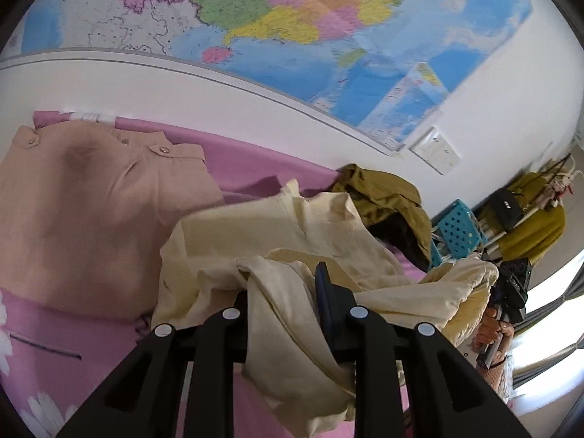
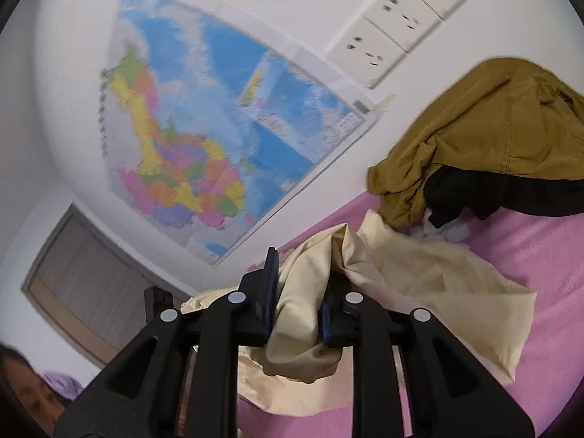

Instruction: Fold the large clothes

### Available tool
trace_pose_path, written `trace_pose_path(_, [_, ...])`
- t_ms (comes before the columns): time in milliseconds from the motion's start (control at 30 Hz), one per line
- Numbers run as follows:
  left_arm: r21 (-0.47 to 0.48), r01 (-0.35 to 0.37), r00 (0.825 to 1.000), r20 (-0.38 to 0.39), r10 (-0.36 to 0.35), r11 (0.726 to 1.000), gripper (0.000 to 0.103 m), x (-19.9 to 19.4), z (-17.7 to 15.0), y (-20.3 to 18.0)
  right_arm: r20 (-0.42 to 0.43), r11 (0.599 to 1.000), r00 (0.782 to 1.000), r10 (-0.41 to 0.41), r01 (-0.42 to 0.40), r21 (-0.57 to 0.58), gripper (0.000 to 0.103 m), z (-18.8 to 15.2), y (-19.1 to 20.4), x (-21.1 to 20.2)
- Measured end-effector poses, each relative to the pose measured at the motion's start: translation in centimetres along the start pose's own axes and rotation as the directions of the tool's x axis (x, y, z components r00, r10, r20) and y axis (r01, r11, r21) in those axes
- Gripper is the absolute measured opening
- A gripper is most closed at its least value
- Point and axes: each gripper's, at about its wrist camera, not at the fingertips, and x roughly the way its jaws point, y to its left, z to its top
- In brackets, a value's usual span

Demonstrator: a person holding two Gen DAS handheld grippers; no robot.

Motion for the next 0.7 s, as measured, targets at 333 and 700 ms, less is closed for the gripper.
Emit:
trace_pose_path(333, [-0.051,-0.089,0.992,-0.092,0.084,0.995,0.022,6.6,5.1,3.0,-0.052,0.983,0.991,-0.127,0.132,0.128,0.020,3.5,-5.9,5.9])
trace_pose_path(700, [-0.092,-0.187,0.969,-0.180,0.168,0.978,0.023,13.2,8.0,5.6,-0.100,0.947,0.965,-0.242,0.257,0.191,0.036,4.3,-10.1,9.6])
